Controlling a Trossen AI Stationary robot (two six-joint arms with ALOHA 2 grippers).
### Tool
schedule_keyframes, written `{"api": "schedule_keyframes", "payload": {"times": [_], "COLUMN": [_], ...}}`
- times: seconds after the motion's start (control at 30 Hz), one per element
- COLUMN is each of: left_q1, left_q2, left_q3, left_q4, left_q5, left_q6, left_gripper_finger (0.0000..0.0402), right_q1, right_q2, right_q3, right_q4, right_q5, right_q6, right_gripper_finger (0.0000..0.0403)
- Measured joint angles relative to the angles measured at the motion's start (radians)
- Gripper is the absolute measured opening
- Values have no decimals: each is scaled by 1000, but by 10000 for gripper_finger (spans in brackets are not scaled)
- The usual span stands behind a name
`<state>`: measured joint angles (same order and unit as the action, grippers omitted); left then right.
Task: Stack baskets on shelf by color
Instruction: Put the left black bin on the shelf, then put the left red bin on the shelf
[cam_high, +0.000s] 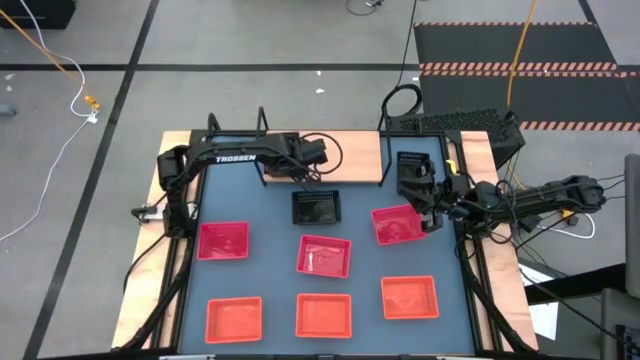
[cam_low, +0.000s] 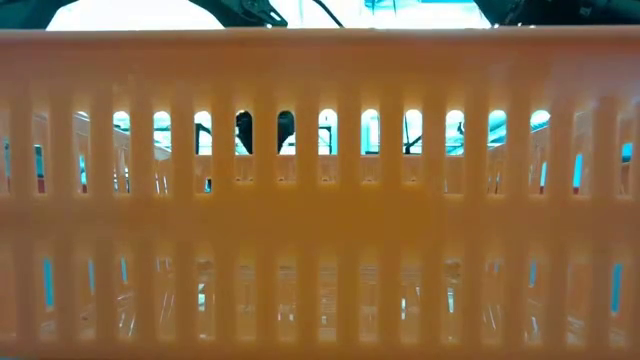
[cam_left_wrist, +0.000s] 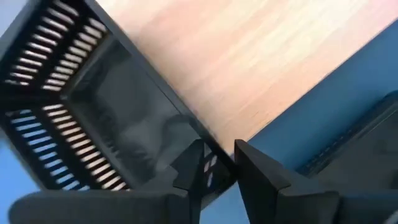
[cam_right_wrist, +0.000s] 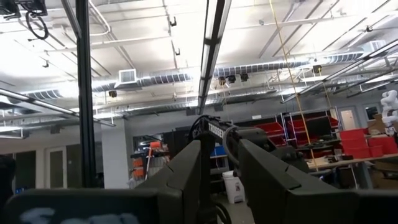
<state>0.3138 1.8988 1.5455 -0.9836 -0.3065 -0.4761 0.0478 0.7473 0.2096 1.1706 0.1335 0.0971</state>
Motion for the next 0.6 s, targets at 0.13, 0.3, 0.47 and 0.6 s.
{"api": "schedule_keyframes", "payload": {"times": [0.13,0.3,0.47,0.6], "left_q1": [0,-1,-25,-71], "left_q2": [0,-19,-81,-175], "left_q3": [0,6,84,118], "left_q4": [20,-11,-83,-120], "left_q5": [0,13,45,45], "left_q6": [11,65,178,233], "left_gripper_finger": [115,136,152,152], "right_q1": [0,0,0,-1], "right_q2": [-9,-19,-20,-21], "right_q3": [0,0,0,0], "right_q4": [0,0,0,7], "right_q5": [0,-2,-2,1], "right_q6": [-2,-15,-33,-48], "right_gripper_finger": [105,105,105,105]}}
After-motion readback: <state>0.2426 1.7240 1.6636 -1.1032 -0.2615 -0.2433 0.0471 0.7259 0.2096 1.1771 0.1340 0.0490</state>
